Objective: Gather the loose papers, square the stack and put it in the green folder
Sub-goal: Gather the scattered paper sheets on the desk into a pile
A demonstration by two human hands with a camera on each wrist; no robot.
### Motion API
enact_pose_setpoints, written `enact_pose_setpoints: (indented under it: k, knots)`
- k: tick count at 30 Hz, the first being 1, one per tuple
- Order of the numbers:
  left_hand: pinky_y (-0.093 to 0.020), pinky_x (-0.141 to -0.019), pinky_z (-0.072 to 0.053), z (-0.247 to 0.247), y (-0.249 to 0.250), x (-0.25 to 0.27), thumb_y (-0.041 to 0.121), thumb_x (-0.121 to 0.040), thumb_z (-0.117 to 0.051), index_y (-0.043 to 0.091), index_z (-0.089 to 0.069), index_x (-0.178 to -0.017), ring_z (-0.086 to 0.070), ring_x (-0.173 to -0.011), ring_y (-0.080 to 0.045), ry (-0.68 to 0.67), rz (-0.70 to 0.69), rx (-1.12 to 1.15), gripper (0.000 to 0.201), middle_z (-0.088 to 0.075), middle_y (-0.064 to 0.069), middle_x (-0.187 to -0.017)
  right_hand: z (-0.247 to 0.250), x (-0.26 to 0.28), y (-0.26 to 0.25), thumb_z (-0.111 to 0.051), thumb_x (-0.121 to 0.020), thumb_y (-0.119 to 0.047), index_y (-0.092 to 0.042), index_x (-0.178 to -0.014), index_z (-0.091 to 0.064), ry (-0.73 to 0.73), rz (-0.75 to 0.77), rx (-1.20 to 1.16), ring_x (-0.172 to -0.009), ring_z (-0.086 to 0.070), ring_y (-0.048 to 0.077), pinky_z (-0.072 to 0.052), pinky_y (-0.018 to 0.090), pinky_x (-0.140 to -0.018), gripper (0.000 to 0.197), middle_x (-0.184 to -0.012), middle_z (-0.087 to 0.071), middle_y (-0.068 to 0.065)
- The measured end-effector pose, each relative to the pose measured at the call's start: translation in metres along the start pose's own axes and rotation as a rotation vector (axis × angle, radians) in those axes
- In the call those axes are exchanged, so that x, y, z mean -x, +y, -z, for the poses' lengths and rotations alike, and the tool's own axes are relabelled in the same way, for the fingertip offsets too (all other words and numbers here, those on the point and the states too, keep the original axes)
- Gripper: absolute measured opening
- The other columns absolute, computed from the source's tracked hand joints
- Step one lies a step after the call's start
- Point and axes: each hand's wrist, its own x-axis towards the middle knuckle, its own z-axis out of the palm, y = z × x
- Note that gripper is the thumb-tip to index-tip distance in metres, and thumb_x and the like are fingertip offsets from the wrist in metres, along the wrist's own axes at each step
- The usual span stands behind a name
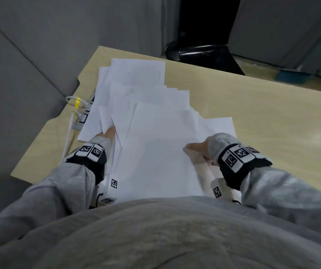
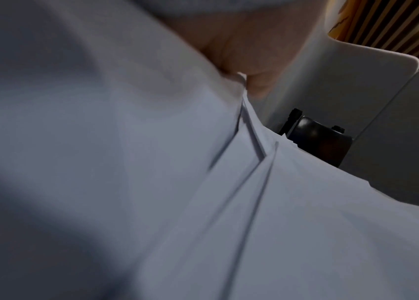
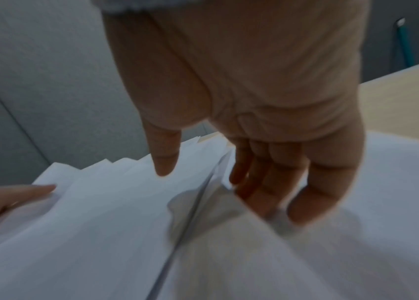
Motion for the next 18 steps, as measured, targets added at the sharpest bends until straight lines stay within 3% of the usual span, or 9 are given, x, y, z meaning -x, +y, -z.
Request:
enact_pose_setpoints:
  k: [1,3,5,7,9,11,13,15,18]
  knots:
    - [-0.036,-0.101,-0.036,0.0,0.002,0.003,0.053,-0.092,-0.04,0.005,-0.05,-0.129,-0.049,-0.123,-0.032,0.005,-0.029,0.027,0.061,-0.052,-0.021,-0.131,-0.003,-0.005,-0.003,-0.053,-0.071,-0.073,-0.007,-0.119,-0.055,0.102,0.049,0.035,-0.099,-0.061,0.028,-0.048,0.036,-0.083,0.081,-0.108,-0.066,0.011]
    - [-0.032,-0.089,-0.038,-0.002,-0.002,-0.003,0.059,-0.085,-0.048,0.012,-0.059,-0.109,-0.055,-0.098,-0.028,-0.008,-0.084,-0.043,0.053,-0.059,-0.014,-0.11,-0.006,-0.009,-0.011,-0.061,-0.076,-0.058,-0.013,-0.129,-0.045,0.271,0.21,-0.053,-0.111,-0.057,0.031,-0.046,0.042,-0.095,0.071,-0.124,-0.058,0.01]
    - [-0.032,-0.084,-0.039,-0.002,-0.003,-0.004,0.059,-0.077,-0.059,0.016,-0.056,-0.095,-0.055,-0.088,-0.027,-0.056,-0.094,-0.096,0.046,-0.061,-0.009,-0.102,-0.008,-0.008,-0.013,-0.064,-0.082,-0.04,-0.014,-0.126,-0.048,0.37,0.393,-0.147,-0.11,-0.057,0.032,-0.046,0.041,-0.097,0.054,-0.128,-0.05,0.01]
    - [-0.034,-0.088,-0.042,-0.001,-0.002,-0.004,0.065,-0.067,-0.064,0.017,-0.057,-0.11,-0.056,-0.094,-0.029,-0.057,-0.122,-0.123,0.064,-0.063,-0.01,-0.11,-0.009,-0.005,-0.01,-0.06,-0.086,-0.028,-0.012,-0.114,-0.06,0.604,0.614,-0.254,-0.105,-0.058,0.031,-0.048,0.039,-0.092,0.032,-0.124,-0.05,0.011]
    - [-0.033,-0.091,-0.04,0.0,-0.001,-0.004,0.068,-0.067,-0.062,0.018,-0.054,-0.122,-0.054,-0.098,-0.029,-0.062,-0.134,-0.176,0.074,-0.06,-0.007,-0.117,-0.007,0.003,-0.009,-0.059,-0.088,-0.028,-0.014,-0.103,-0.067,0.87,0.799,-0.421,-0.1,-0.059,0.028,-0.05,0.039,-0.087,0.022,-0.117,-0.055,0.008]
    - [-0.036,-0.098,-0.04,-0.001,-0.002,-0.002,0.075,-0.065,-0.058,0.02,-0.051,-0.126,-0.054,-0.104,-0.031,-0.054,-0.133,-0.248,0.083,-0.058,-0.007,-0.119,0.0,0.012,-0.014,-0.052,-0.093,-0.033,-0.017,-0.113,-0.064,0.819,0.868,-0.42,-0.108,-0.057,0.026,-0.046,0.036,-0.092,0.028,-0.122,-0.055,0.006]
    - [-0.04,-0.097,-0.042,-0.002,-0.003,0.0,0.084,-0.05,-0.057,0.019,-0.054,-0.117,-0.057,-0.098,-0.03,-0.039,-0.121,-0.229,0.094,-0.064,-0.005,-0.106,0.004,0.01,-0.024,-0.043,-0.096,-0.039,-0.018,-0.139,-0.04,0.522,0.729,-0.187,-0.127,-0.045,0.028,-0.037,0.037,-0.104,0.048,-0.141,-0.044,0.009]
    - [-0.041,-0.095,-0.044,-0.002,-0.005,-0.004,0.084,-0.047,-0.058,0.018,-0.056,-0.106,-0.058,-0.09,-0.029,-0.037,-0.132,-0.215,0.089,-0.066,-0.005,-0.096,0.003,0.002,-0.031,-0.047,-0.092,-0.049,-0.015,-0.149,-0.014,0.399,0.468,-0.083,-0.137,-0.034,0.03,-0.032,0.044,-0.11,0.074,-0.152,-0.028,0.01]
    - [-0.037,-0.092,-0.042,-0.002,-0.006,-0.001,0.078,-0.05,-0.062,0.014,-0.05,-0.123,-0.055,-0.093,-0.029,-0.042,-0.116,-0.239,0.098,-0.061,-0.011,-0.114,-0.002,-0.007,-0.023,-0.052,-0.084,-0.058,-0.012,-0.141,-0.022,0.405,0.172,-0.049,-0.126,-0.044,0.036,-0.042,0.047,-0.099,0.079,-0.142,-0.035,0.011]
